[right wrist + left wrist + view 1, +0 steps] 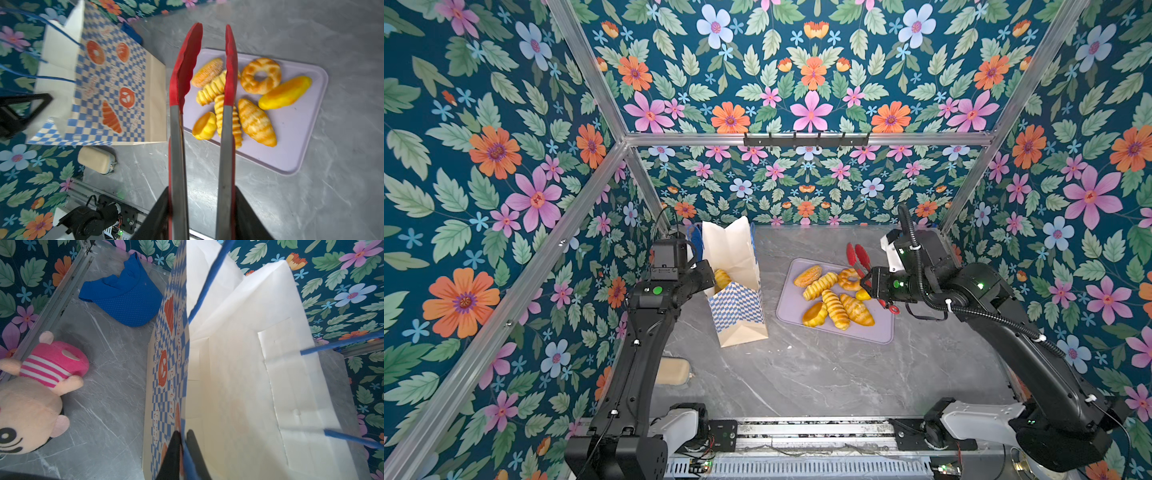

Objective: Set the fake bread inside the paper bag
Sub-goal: 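Lower the tongs onto the long yellow bread at the tray's far edge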

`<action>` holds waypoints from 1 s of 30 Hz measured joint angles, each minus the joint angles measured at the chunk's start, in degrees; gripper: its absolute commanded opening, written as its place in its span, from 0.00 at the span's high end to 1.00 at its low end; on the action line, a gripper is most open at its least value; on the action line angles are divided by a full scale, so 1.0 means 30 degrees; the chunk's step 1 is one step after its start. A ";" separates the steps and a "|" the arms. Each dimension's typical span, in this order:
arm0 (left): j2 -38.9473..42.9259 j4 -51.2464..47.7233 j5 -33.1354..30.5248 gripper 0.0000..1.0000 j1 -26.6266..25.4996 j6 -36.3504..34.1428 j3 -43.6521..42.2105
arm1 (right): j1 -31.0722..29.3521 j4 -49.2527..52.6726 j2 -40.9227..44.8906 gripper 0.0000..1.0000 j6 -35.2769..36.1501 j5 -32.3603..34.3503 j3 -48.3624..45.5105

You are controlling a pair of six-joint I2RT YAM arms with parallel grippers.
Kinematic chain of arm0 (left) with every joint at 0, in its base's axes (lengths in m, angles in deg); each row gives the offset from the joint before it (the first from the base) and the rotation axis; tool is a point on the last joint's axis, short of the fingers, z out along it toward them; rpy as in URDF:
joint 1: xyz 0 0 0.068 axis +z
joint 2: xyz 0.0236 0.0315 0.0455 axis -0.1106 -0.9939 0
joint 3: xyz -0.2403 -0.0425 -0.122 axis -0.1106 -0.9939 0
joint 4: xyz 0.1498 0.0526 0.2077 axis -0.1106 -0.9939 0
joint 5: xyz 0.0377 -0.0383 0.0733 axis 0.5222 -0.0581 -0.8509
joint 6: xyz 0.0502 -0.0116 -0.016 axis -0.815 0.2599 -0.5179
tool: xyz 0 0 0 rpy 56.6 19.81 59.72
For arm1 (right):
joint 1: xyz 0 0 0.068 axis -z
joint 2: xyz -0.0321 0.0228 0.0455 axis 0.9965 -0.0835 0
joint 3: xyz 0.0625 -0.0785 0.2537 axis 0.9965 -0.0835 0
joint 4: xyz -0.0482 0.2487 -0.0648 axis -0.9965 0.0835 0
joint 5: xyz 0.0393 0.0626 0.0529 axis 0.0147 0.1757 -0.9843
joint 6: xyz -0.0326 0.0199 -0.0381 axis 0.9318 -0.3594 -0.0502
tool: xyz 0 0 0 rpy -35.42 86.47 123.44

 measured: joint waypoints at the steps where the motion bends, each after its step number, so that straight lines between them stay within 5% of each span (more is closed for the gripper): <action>1: -0.0015 0.0000 0.0000 0.88 0.0000 0.0000 0.0015 | 0.0386 0.0066 0.0335 0.56 -0.0066 -0.0270 -0.0721; 13: -0.0138 0.0131 0.0066 0.82 0.0000 0.0000 0.0015 | 0.4554 -0.1515 0.2215 0.56 -0.1486 -0.2761 -0.6696; 24: -0.0131 0.0131 0.0058 0.55 0.0000 0.0007 0.0000 | 0.7293 -0.4138 0.1821 0.55 -0.2106 -0.4488 -0.8524; 30: -0.0182 0.0153 0.0036 0.65 0.0000 0.0007 0.0124 | 0.9129 -0.5537 0.1581 0.55 -0.2535 -0.5778 -0.9420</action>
